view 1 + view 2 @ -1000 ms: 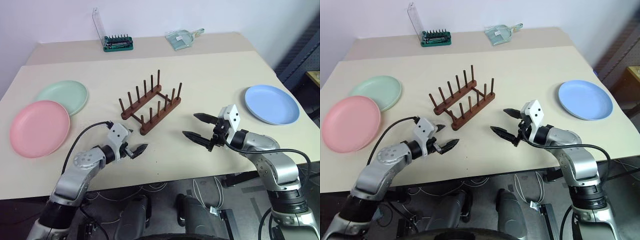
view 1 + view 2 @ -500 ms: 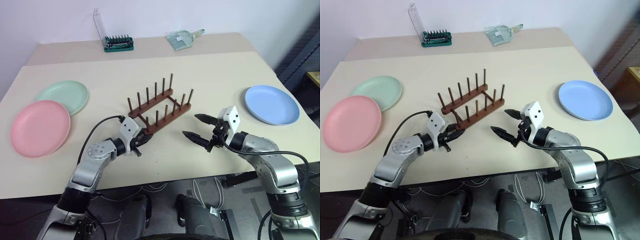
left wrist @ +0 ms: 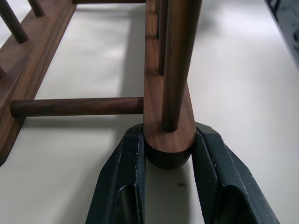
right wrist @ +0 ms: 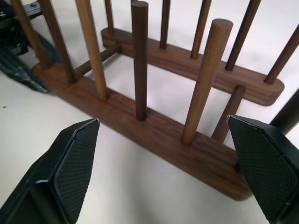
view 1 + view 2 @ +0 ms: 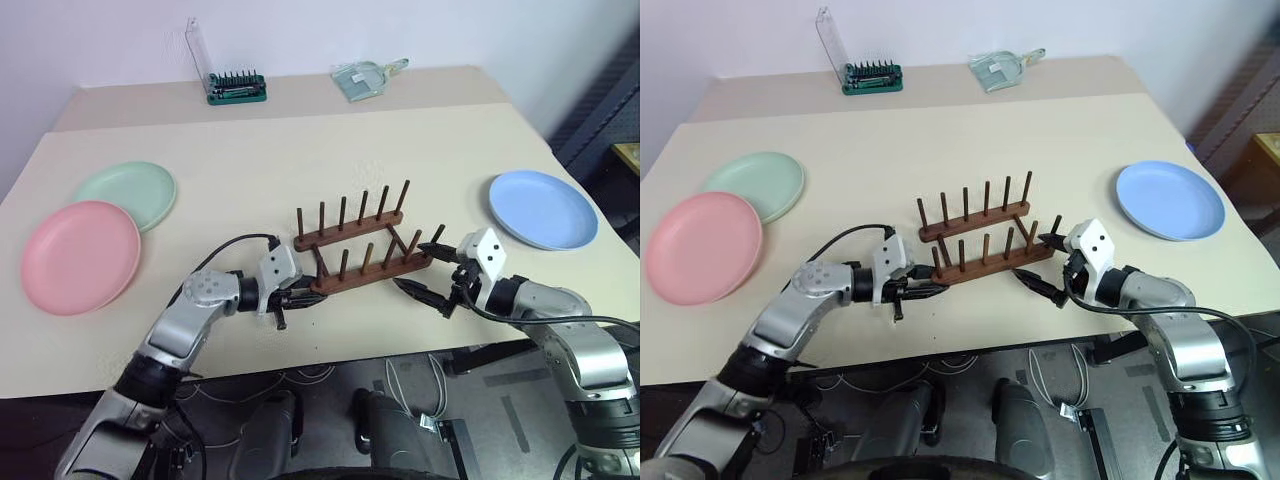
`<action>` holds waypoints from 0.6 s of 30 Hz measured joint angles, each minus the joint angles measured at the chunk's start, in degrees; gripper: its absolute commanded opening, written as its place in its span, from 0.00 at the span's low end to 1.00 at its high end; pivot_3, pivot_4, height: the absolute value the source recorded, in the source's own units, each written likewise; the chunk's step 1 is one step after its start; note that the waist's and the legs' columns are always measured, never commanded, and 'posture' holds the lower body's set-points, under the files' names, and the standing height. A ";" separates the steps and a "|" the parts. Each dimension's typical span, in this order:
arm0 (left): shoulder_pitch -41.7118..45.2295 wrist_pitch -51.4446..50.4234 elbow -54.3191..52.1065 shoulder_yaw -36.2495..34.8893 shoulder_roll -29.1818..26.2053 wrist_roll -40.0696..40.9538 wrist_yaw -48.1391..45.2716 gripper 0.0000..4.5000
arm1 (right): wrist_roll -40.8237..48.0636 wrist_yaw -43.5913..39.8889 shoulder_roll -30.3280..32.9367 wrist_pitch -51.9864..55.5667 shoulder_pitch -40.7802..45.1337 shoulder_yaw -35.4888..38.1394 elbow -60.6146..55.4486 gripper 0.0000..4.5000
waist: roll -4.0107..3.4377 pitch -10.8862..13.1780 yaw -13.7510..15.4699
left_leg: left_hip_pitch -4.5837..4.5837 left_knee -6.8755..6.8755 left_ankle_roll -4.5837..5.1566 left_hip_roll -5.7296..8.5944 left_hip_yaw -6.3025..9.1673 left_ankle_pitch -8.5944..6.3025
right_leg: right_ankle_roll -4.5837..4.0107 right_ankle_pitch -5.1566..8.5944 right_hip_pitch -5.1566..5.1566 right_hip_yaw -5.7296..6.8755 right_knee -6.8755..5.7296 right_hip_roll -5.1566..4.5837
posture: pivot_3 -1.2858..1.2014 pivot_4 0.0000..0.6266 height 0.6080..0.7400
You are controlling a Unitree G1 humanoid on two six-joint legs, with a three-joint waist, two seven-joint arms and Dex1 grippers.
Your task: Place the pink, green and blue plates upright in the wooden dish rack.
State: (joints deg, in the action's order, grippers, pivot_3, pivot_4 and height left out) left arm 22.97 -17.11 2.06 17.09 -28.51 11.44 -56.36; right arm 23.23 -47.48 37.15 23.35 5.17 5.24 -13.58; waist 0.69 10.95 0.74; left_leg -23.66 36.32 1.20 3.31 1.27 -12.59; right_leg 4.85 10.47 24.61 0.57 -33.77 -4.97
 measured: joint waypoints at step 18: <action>-15.83 -4.92 -15.32 -8.44 -9.46 4.78 0.05 0.29 | -2.87 -3.17 7.56 -0.50 -2.47 2.71 3.55 0.04 | -0.01 0.00 -0.03 | 0.13 -0.06 -0.05 -0.05 -0.04 -0.03 | 0.00 0.04 -0.03 -0.10 -0.05 -0.07 | 0.52 0.24 1.00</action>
State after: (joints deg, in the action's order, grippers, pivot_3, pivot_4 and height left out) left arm 7.14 -22.03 -13.26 8.65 -37.97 16.22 -56.31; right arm 20.36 -50.65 44.71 22.84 2.70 7.96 -10.03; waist 0.68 10.94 0.70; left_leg -23.53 36.26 1.16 3.26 1.23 -12.62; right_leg 4.85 10.51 24.57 0.47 -33.83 -5.04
